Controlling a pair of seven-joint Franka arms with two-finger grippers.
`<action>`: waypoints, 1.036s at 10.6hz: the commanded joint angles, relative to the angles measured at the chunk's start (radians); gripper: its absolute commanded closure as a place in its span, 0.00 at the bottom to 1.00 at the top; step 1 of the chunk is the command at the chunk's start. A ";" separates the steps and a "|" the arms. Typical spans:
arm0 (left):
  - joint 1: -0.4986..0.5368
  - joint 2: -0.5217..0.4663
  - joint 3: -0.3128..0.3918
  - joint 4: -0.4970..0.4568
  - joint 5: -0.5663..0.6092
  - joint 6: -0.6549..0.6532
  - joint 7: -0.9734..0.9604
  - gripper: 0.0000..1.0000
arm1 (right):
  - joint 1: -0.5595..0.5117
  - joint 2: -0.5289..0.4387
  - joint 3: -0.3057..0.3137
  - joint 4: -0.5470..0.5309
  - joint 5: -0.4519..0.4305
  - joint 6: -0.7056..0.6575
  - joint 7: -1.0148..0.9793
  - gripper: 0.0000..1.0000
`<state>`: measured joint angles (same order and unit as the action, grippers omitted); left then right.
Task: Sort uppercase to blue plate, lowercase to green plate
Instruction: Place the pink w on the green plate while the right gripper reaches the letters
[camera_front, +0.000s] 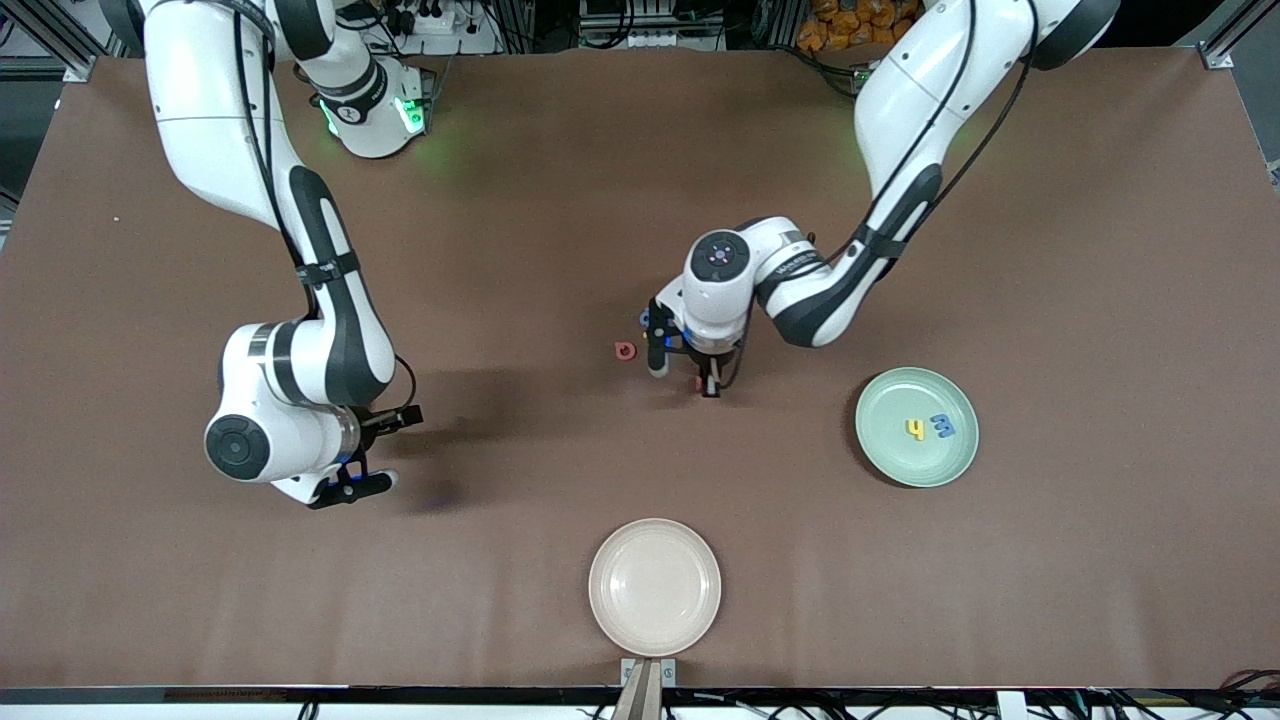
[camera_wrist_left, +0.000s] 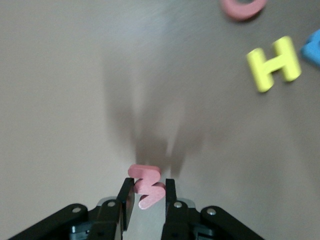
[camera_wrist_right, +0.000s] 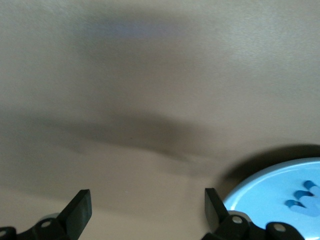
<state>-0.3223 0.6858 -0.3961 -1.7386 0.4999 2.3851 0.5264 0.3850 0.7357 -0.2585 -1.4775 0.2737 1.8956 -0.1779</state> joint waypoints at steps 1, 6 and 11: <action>0.061 -0.133 0.002 -0.015 -0.098 -0.131 0.018 1.00 | 0.073 -0.010 -0.004 -0.001 0.022 0.011 0.113 0.00; 0.281 -0.203 0.074 -0.021 -0.169 -0.236 0.020 1.00 | 0.306 -0.010 -0.002 0.014 0.019 0.091 0.402 0.00; 0.354 -0.177 0.172 -0.053 -0.170 -0.250 0.017 1.00 | 0.422 -0.002 0.043 0.000 0.019 0.232 0.249 0.00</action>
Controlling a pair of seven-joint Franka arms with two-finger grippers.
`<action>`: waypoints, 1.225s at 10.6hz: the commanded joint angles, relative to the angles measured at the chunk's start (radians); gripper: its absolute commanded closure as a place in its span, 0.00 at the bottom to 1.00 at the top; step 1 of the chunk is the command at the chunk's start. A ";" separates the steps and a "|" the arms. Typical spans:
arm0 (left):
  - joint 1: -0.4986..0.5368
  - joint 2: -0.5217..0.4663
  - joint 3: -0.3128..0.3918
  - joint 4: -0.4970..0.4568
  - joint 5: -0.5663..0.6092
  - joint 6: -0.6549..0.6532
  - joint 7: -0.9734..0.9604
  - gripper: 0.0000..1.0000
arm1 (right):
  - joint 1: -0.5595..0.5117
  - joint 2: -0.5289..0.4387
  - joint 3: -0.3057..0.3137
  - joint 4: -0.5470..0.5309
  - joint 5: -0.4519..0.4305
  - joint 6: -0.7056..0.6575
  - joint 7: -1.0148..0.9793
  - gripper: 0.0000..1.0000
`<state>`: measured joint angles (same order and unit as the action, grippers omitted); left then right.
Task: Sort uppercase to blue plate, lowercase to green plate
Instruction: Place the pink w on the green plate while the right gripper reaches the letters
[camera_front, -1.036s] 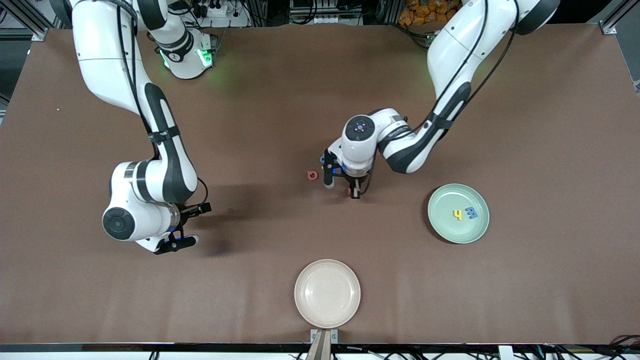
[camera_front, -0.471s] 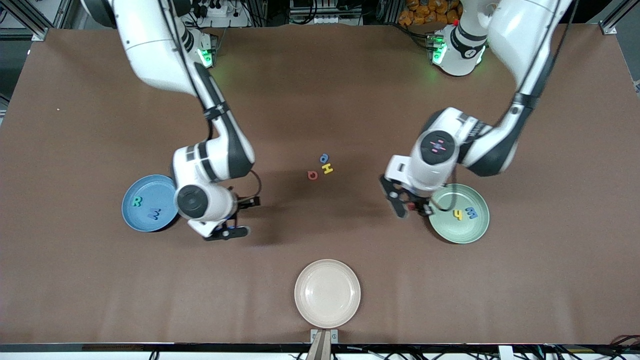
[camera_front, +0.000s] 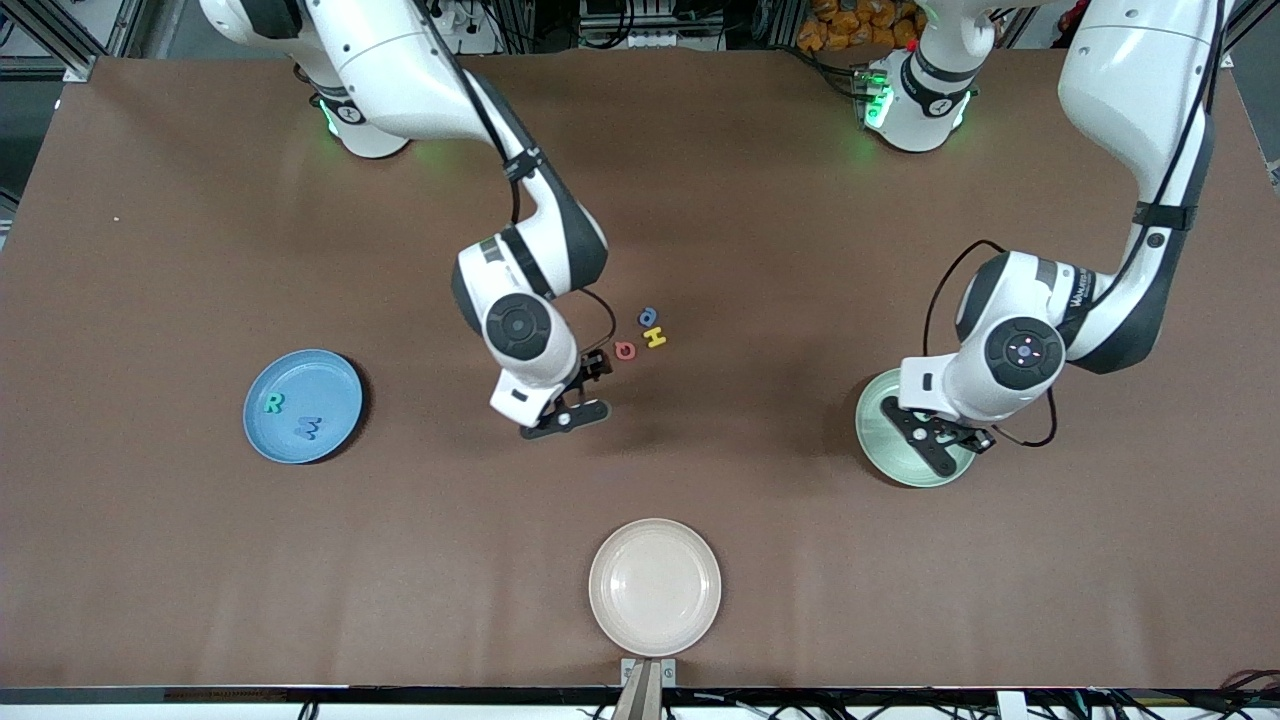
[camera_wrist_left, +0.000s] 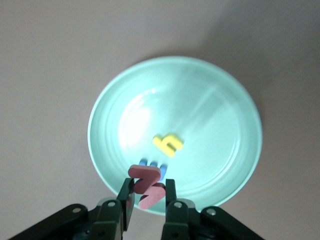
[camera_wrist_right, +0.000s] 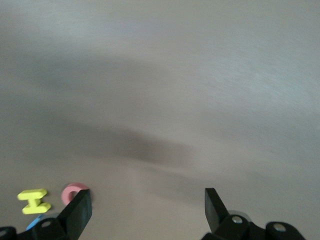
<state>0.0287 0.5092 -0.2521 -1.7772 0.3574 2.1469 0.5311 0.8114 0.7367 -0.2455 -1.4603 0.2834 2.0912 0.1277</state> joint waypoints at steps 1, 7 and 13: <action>0.007 0.015 0.039 -0.011 -0.029 -0.010 0.010 1.00 | -0.003 0.007 0.057 -0.029 0.010 0.067 -0.057 0.00; -0.006 0.075 0.073 -0.005 -0.184 0.008 -0.013 0.42 | 0.080 0.052 0.106 -0.022 0.014 0.112 0.149 0.00; -0.018 0.045 0.088 0.034 -0.229 0.036 -0.006 0.00 | 0.170 0.064 0.112 -0.020 -0.001 0.194 0.316 0.00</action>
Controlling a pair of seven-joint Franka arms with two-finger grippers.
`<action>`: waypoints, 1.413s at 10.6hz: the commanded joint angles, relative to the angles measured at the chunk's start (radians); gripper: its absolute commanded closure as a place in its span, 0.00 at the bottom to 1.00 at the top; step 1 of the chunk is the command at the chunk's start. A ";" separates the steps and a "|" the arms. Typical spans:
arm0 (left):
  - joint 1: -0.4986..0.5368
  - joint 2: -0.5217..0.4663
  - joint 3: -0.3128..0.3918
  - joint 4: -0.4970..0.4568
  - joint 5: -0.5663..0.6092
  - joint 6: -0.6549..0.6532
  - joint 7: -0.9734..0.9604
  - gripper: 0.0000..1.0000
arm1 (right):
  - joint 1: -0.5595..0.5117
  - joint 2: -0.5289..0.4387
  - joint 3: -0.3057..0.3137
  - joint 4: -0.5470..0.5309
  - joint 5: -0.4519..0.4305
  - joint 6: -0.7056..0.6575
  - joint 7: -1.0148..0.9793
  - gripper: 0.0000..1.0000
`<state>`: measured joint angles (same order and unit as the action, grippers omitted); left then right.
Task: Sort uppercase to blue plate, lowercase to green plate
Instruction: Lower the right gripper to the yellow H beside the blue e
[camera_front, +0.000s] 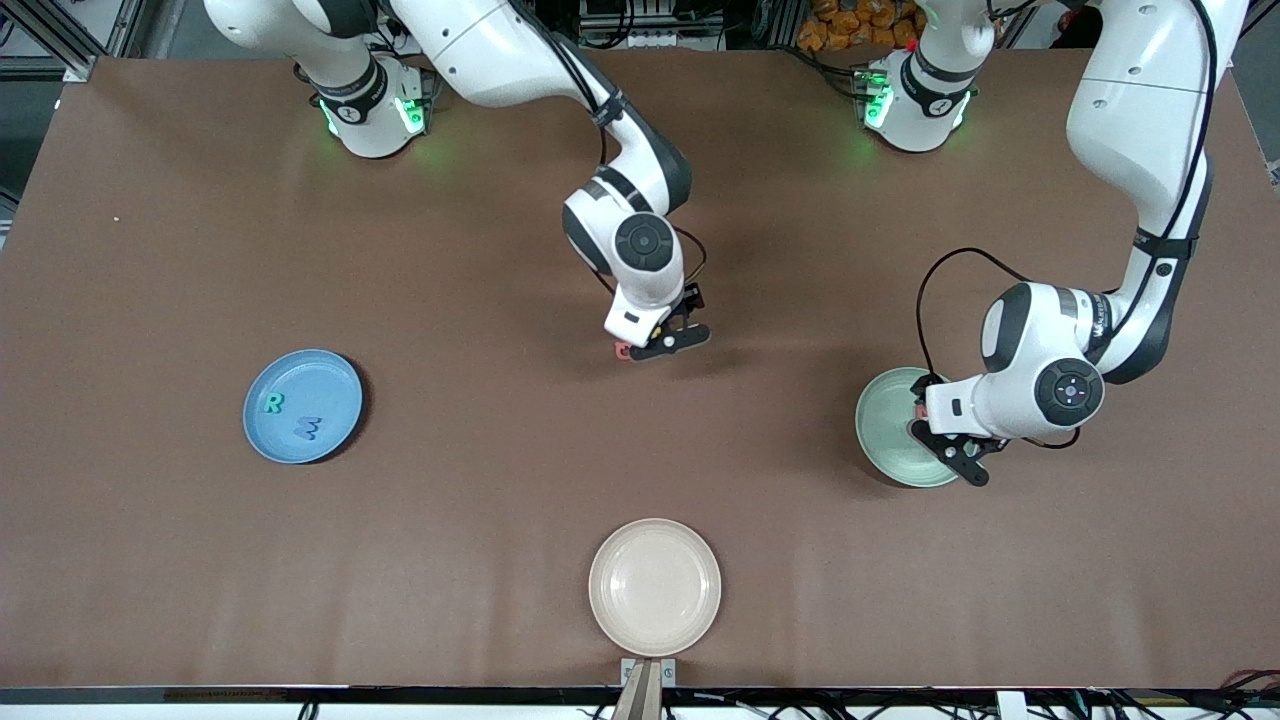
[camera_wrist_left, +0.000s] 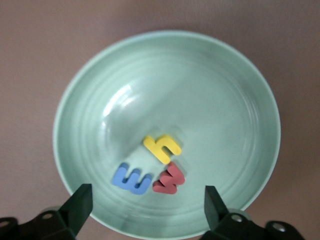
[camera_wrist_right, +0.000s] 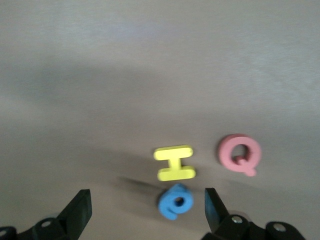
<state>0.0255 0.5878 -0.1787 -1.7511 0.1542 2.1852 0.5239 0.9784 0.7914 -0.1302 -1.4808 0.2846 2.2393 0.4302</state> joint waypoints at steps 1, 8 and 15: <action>-0.015 -0.039 0.013 0.022 -0.025 -0.004 0.004 0.00 | 0.008 0.028 -0.005 0.004 -0.005 0.060 0.009 0.00; -0.032 -0.069 0.010 0.045 -0.025 -0.009 0.005 0.00 | -0.003 0.061 -0.005 0.005 -0.010 0.105 -0.051 0.00; -0.039 -0.069 0.013 0.045 -0.025 -0.009 0.007 0.00 | -0.055 0.061 -0.006 0.034 -0.010 0.095 -0.053 0.00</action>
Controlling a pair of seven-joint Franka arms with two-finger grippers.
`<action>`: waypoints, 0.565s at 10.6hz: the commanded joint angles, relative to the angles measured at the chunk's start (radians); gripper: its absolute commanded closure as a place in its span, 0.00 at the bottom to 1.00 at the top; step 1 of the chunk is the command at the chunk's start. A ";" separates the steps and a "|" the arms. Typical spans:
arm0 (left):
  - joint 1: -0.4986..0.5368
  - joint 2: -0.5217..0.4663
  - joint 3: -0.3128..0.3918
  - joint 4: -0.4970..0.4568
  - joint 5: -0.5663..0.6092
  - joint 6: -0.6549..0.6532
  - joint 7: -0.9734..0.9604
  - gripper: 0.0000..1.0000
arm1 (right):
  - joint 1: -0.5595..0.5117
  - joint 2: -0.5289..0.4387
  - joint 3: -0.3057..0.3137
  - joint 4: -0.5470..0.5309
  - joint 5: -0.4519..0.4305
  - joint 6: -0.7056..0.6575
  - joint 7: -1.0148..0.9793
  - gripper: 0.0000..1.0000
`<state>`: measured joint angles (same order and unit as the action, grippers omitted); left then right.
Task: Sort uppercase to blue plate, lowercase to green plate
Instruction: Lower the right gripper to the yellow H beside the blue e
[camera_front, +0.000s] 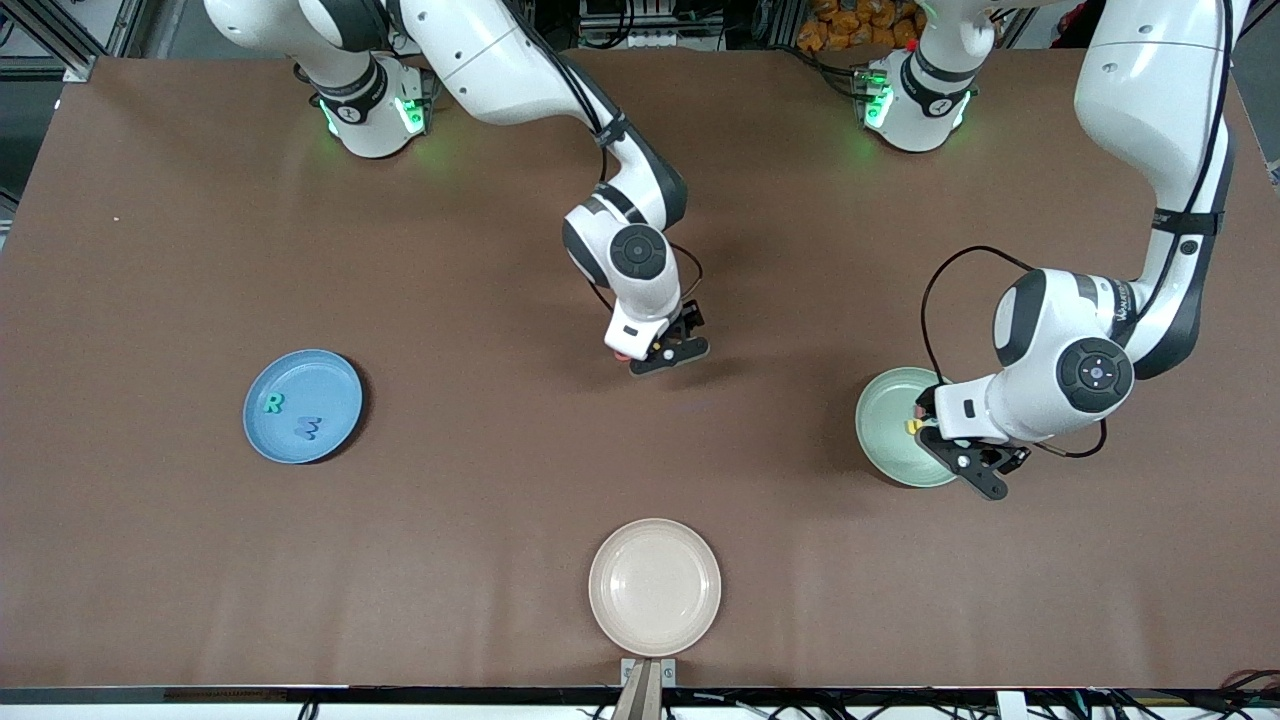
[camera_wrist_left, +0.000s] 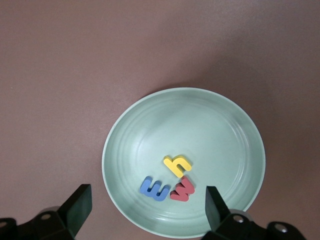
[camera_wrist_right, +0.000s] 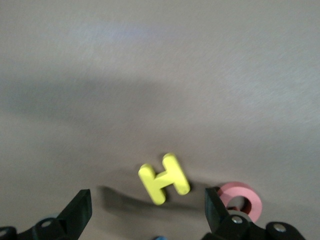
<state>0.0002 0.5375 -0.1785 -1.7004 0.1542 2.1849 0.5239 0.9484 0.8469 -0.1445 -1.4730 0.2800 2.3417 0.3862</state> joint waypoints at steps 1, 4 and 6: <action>-0.014 -0.019 0.013 -0.005 -0.025 -0.008 0.007 0.00 | -0.025 0.008 0.008 0.040 -0.008 -0.007 -0.027 0.00; -0.014 -0.019 0.013 -0.005 -0.025 -0.008 0.010 0.00 | -0.031 0.006 0.008 0.046 -0.129 -0.009 -0.192 0.00; -0.014 -0.019 0.013 -0.004 -0.024 -0.008 0.010 0.00 | -0.020 0.006 0.008 0.046 -0.133 -0.007 -0.292 0.00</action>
<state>-0.0022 0.5375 -0.1784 -1.7002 0.1542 2.1849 0.5239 0.9290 0.8469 -0.1440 -1.4448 0.1681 2.3414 0.1543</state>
